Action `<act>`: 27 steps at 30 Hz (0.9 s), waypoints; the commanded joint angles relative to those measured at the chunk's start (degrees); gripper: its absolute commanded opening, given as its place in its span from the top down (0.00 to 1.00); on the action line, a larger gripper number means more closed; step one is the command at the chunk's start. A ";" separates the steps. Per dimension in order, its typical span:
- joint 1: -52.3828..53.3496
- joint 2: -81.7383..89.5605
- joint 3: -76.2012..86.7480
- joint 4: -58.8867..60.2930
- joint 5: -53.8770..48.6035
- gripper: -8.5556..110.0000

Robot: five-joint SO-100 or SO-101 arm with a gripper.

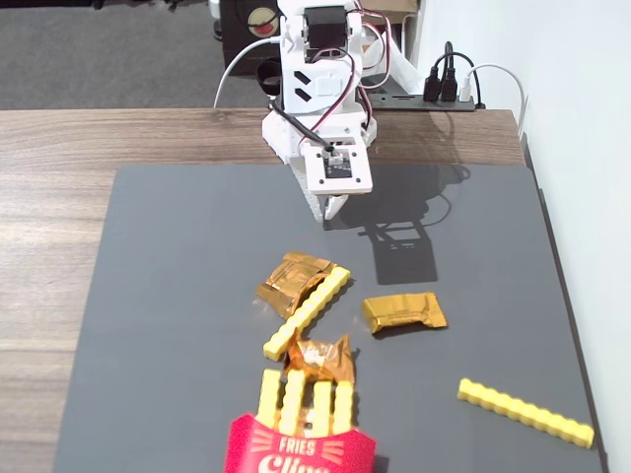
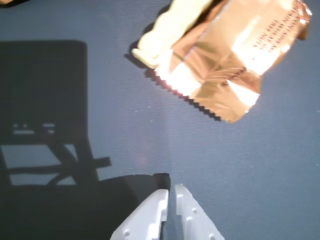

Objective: Grab a fry

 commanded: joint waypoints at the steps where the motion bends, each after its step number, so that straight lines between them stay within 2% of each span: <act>1: -0.35 -0.26 -0.09 0.44 0.18 0.92; 8: -0.18 -11.51 -8.17 -2.72 1.85 0.92; 27: 0.97 -51.59 -50.36 0.44 0.26 0.92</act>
